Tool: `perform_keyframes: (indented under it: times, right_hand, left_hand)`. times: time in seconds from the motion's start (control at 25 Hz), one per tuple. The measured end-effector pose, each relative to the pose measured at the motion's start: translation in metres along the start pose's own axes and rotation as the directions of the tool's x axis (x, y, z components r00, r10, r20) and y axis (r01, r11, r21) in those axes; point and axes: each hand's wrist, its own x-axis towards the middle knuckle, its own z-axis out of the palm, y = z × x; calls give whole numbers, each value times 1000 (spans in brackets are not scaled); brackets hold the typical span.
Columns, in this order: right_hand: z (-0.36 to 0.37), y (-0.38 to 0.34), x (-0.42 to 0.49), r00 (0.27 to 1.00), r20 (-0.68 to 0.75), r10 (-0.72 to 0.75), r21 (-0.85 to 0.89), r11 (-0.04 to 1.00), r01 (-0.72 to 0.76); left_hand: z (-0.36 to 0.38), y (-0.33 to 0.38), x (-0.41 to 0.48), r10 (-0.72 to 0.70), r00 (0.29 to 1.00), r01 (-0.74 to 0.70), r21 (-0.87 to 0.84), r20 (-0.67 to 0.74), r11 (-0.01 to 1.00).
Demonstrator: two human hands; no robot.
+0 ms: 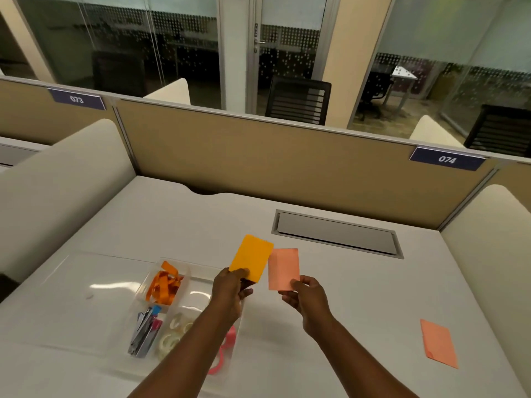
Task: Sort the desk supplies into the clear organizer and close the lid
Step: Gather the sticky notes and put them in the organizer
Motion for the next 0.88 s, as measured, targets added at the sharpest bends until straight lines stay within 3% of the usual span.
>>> perform_keyframes:
  times: [0.24,0.32,0.52,0.68,0.88]
  right_hand:
    - [40,6,-6,998,61,13,24,1000,-14]
    - [53,9,-8,997,71,17,23,1000,-19]
    - [81,16,-15,994,106,41,18,999,-44]
    - [100,22,-20,985,161,57,6,998,-59]
    - [124,32,-20,964,244,103,-94,992,-82]
  left_hand:
    - [-17,5,9,91,995,-86,132,-28,987]
    - [-22,3,14,141,987,-120,246,-71,962]
    - [-36,2,20,375,916,-212,624,-141,752]
    - [-48,6,25,419,894,-206,683,-160,701]
    - [-67,14,33,413,886,-171,677,-213,716]
